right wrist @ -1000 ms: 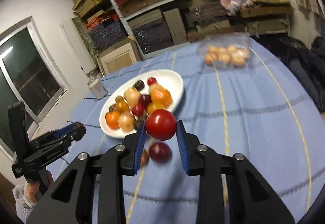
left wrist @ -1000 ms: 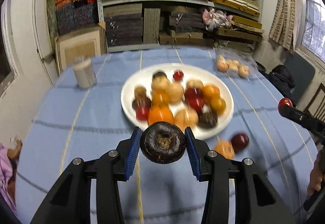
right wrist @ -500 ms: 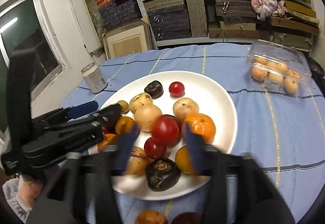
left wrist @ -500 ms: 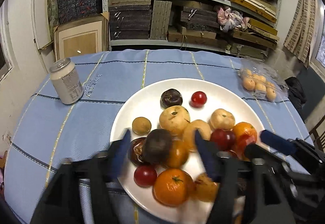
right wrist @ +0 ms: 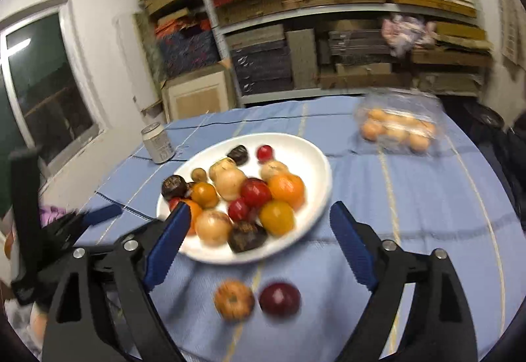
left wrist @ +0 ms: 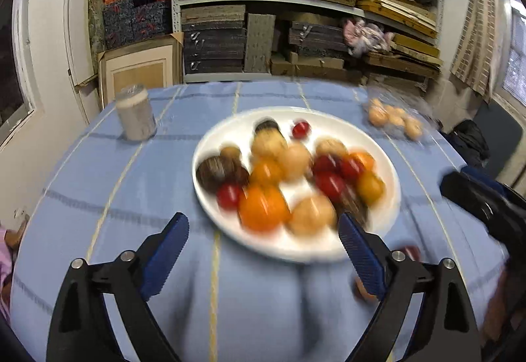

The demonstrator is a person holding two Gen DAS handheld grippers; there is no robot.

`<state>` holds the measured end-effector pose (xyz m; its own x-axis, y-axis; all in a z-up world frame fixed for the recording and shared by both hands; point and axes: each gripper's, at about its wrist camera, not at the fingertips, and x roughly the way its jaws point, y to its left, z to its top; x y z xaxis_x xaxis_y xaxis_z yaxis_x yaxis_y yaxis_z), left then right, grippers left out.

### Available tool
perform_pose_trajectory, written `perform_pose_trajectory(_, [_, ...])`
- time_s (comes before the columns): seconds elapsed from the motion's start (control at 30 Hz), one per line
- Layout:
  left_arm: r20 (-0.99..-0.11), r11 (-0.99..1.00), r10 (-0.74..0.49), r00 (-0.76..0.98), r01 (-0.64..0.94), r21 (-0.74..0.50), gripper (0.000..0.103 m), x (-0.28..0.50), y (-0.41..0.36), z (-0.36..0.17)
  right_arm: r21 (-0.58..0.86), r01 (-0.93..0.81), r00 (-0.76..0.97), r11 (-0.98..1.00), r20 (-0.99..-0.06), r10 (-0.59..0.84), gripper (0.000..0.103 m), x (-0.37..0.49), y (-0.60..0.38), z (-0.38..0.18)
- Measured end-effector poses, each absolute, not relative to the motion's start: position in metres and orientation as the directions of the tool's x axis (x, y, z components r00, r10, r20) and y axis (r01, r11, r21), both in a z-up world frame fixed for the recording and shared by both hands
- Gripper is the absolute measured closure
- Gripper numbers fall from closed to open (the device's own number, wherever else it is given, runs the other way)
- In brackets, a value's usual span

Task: Organize fruits
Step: 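Withdraw both tools from the plate toward the last two fruits, then grasp the striped pumpkin-shaped fruit with the left tool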

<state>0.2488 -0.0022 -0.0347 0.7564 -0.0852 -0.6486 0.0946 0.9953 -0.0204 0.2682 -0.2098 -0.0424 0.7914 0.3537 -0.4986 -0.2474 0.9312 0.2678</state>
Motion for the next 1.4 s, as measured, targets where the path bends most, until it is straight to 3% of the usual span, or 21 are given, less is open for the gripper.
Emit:
perform_pose_trajectory(0.2, [-0.577, 0.991, -0.066, 0.814, 0.122, 0.058, 0.005, 0.166, -0.032, -0.033, 0.286, -0.171, 0.759, 0.943, -0.572, 0.311, 0.019, 0.235, -0.238, -0.084])
perform_pose_trajectory(0.37, [-0.546, 0.991, -0.067, 0.835, 0.120, 0.062, 0.004, 0.139, -0.038, -0.033, 0.299, -0.170, 0.762, 0.939, -0.564, 0.318, 0.019, 0.227, -0.241, -0.088])
perform_pose_trajectory(0.67, [-0.591, 0.991, -0.028, 0.806, 0.099, 0.088, 0.004, 0.151, -0.035, -0.048, 0.250, -0.201, 0.730, 0.947, -0.606, 0.315, 0.018, 0.231, -0.224, -0.096])
perform_pose_trajectory(1.4, [-0.582, 0.986, 0.045, 0.812, 0.057, 0.157, 0.004, 0.156, -0.033, -0.051, 0.222, -0.233, 0.709, 0.947, -0.627, 0.321, 0.018, 0.231, -0.212, -0.103])
